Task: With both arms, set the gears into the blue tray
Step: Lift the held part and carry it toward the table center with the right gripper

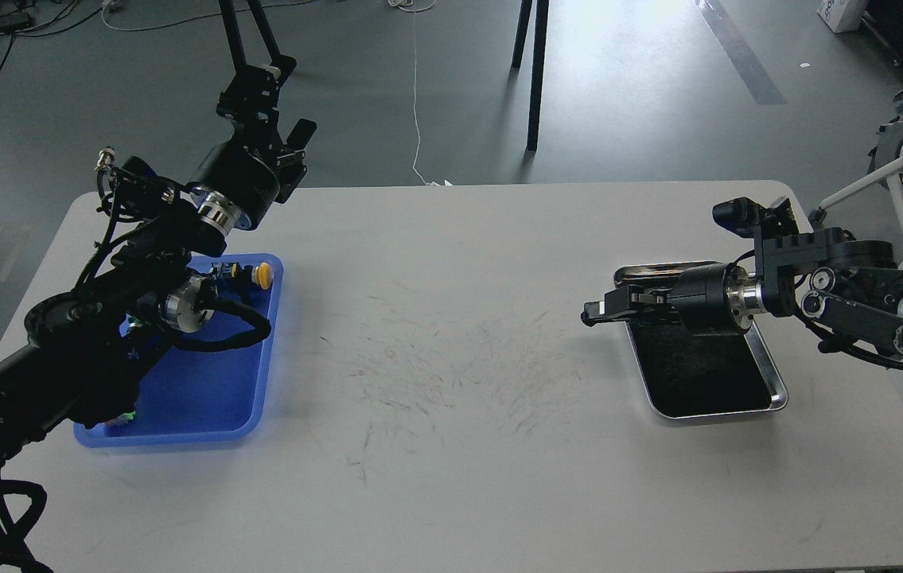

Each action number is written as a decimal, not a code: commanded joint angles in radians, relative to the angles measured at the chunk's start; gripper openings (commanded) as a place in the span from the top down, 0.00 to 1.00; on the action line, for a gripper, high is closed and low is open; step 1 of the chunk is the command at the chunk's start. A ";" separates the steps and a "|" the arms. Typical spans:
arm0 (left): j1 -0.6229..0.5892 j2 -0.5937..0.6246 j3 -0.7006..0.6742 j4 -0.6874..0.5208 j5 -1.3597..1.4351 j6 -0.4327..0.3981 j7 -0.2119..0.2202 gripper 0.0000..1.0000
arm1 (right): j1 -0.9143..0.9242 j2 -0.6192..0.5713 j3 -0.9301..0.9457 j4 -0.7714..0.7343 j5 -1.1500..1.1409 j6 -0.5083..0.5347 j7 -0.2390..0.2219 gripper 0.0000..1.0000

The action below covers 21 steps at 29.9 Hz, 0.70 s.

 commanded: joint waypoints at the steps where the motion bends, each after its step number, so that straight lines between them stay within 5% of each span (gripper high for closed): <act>1: 0.002 0.002 0.000 0.000 0.000 0.000 0.000 0.02 | -0.007 0.028 -0.006 0.002 -0.001 0.000 -0.001 0.79; 21: 0.003 0.005 0.000 0.002 0.000 0.002 0.000 0.02 | -0.004 0.187 -0.009 -0.013 -0.001 0.000 0.001 0.78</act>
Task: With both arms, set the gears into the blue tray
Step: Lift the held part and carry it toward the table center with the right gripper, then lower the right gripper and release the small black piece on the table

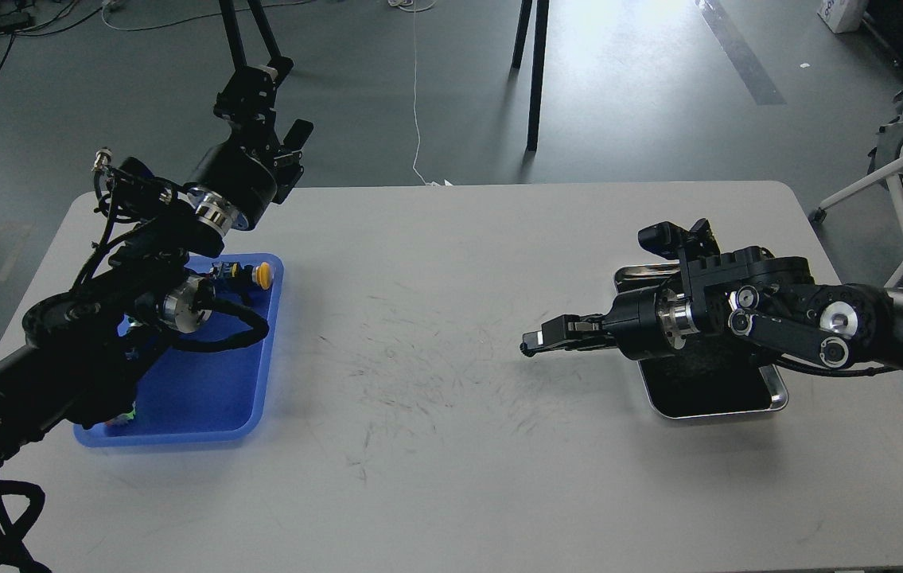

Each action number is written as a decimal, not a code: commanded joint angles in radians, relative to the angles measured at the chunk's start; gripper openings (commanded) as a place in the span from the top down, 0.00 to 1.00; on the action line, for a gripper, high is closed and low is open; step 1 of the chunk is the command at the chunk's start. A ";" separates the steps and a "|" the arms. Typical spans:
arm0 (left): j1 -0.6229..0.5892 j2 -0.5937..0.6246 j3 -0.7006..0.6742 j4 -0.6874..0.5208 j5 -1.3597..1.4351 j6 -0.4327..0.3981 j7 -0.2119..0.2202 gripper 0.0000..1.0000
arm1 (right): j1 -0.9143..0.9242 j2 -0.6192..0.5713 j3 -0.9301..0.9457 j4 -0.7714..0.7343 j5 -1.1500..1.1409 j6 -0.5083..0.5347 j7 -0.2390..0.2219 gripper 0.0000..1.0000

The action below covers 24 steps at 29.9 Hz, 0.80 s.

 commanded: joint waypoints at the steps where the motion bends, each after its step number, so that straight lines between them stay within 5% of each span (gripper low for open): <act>1: 0.004 0.001 0.000 0.000 0.000 0.000 0.000 0.02 | 0.005 0.037 0.000 -0.004 0.000 0.000 0.000 0.78; 24: 0.009 0.001 -0.002 0.000 0.000 0.000 0.000 0.02 | -0.001 0.092 0.015 -0.051 0.009 -0.002 0.007 0.78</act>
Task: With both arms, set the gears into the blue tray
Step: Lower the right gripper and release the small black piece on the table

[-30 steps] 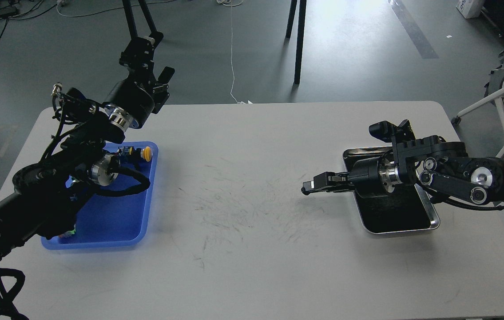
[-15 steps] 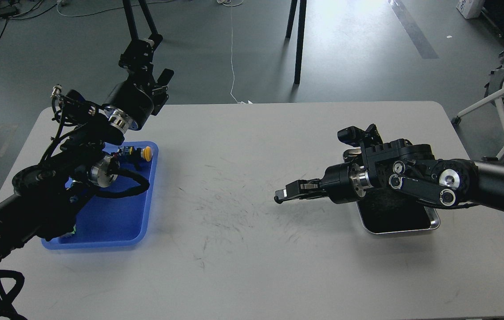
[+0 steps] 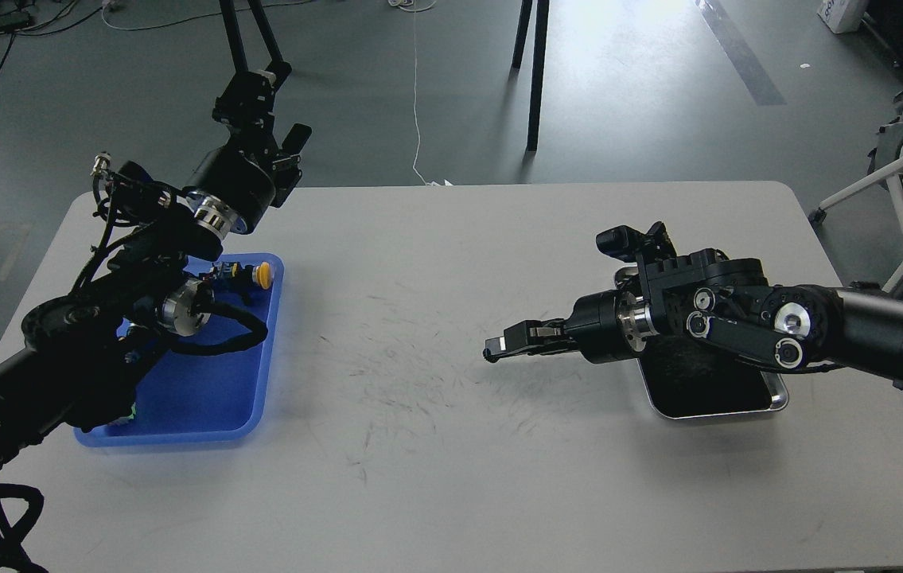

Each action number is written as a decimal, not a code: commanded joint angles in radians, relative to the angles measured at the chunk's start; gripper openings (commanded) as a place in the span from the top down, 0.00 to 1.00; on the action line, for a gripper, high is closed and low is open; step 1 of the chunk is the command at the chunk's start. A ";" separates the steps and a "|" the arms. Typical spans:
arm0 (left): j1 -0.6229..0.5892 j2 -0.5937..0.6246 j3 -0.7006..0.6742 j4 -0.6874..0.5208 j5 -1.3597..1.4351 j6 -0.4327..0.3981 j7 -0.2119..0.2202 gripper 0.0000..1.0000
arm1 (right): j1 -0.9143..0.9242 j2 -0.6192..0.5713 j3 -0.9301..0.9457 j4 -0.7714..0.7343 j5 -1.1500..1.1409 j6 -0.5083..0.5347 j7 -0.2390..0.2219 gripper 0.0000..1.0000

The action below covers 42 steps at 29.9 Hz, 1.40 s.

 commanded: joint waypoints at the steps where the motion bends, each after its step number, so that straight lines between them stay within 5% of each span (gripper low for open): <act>1: 0.000 0.000 0.000 0.000 0.000 0.000 0.000 0.02 | 0.000 0.016 0.007 -0.012 0.012 -0.001 0.000 0.78; 42: 0.022 0.023 -0.004 -0.003 -0.005 -0.001 0.000 0.02 | -0.037 0.091 -0.010 -0.094 0.055 0.001 0.000 0.71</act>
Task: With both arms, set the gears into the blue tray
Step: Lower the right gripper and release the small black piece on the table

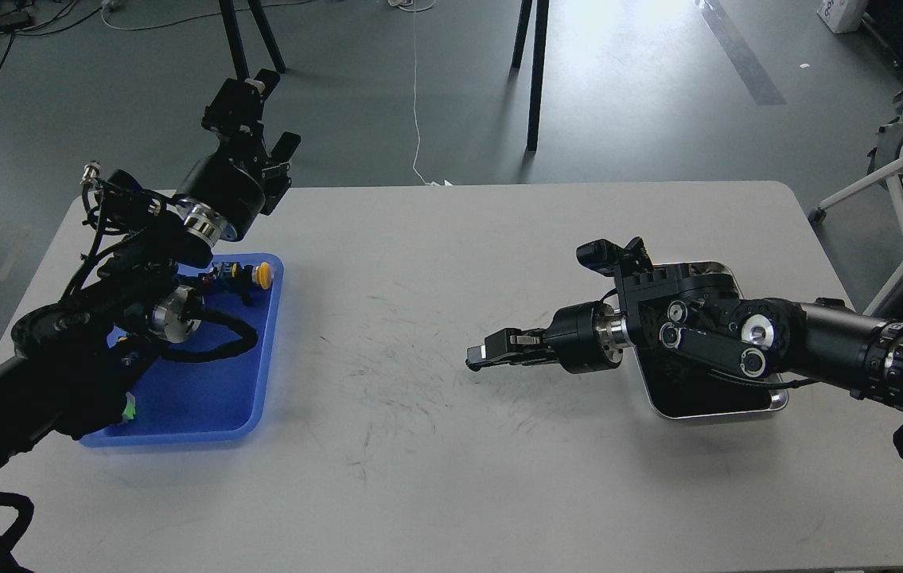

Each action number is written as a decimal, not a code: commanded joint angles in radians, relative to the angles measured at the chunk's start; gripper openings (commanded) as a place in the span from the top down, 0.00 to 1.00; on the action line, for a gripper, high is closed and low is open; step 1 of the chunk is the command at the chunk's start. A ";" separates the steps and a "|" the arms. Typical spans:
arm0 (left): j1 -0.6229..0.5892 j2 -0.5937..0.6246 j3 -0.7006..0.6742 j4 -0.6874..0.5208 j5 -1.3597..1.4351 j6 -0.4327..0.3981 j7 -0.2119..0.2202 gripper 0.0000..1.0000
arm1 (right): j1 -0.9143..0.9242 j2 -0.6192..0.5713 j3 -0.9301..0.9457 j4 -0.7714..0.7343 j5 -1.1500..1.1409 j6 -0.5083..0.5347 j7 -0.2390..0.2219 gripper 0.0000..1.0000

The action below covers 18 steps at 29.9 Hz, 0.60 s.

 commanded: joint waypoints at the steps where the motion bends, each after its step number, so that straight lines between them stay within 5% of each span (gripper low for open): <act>1: 0.000 0.002 0.000 0.000 -0.001 -0.001 0.000 0.02 | 0.000 0.001 0.000 -0.003 0.000 0.000 0.000 0.71; 11: 0.000 0.003 0.000 0.000 -0.001 -0.001 0.000 0.02 | 0.006 0.001 0.000 -0.009 0.002 -0.002 0.000 0.67; 18: 0.000 0.003 0.000 0.000 -0.001 -0.003 0.000 0.02 | 0.017 -0.007 0.017 -0.009 0.006 -0.006 0.000 0.52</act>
